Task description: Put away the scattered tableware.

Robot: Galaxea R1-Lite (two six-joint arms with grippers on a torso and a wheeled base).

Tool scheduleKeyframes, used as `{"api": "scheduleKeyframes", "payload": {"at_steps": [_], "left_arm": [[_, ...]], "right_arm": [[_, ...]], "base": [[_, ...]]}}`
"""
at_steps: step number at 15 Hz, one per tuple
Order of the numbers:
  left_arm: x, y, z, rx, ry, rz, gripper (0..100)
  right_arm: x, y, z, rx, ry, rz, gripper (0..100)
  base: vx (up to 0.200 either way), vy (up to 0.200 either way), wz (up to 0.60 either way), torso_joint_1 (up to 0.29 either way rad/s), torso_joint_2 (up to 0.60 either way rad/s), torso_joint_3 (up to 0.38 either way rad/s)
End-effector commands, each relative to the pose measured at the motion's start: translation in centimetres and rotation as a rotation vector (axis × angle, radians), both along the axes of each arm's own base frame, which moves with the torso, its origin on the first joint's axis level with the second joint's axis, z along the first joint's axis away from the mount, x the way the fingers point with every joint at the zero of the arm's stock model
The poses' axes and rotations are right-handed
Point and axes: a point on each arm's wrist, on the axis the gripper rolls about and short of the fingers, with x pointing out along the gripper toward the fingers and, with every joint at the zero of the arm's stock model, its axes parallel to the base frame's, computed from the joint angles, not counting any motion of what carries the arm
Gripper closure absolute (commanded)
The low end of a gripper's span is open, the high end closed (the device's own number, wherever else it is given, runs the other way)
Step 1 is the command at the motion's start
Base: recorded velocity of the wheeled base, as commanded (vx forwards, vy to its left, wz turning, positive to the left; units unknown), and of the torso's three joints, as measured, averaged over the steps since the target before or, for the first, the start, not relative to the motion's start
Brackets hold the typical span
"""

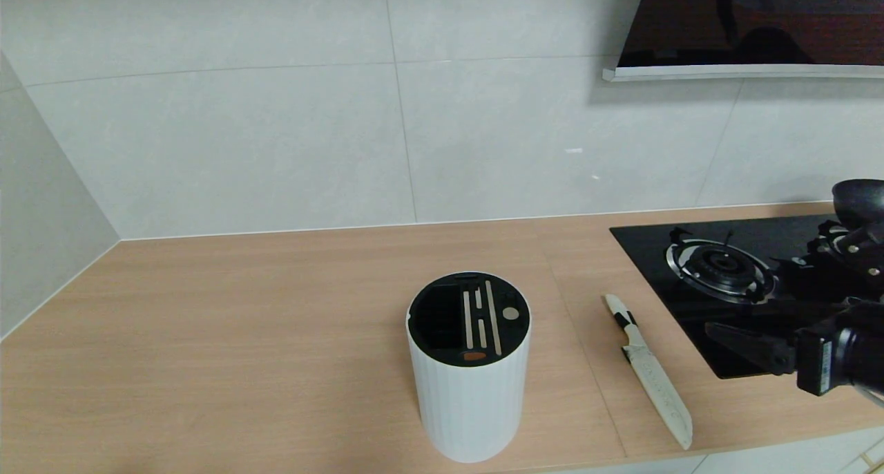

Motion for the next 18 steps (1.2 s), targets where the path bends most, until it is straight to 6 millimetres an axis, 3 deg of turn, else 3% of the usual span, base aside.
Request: {"api": "scheduleKeyframes", "payload": {"at_steps": [1, 11, 16, 18], "left_arm": [[0.0, 0.0, 0.0, 0.0, 0.0, 0.0, 0], [0.0, 0.0, 0.0, 0.001, 0.0, 0.0, 0], [0.0, 0.0, 0.0, 0.001, 0.0, 0.0, 0], [0.0, 0.0, 0.0, 0.001, 0.0, 0.0, 0]], "right_arm": [[3.0, 1.1, -2.7, -0.038, 0.111, 0.001, 0], [7.0, 2.2, -8.5, -0.092, 0.267, -0.02, 0], [9.1, 2.7, -10.8, -0.103, 0.257, -0.052, 0], [10.3, 2.9, -12.7, -0.113, 0.253, -0.075, 0]], "base": [[0.0, 0.0, 0.0, 0.0, 0.0, 0.0], [0.0, 0.0, 0.0, 0.0, 0.0, 0.0], [0.0, 0.0, 0.0, 0.0, 0.0, 0.0], [0.0, 0.0, 0.0, 0.0, 0.0, 0.0]]}}
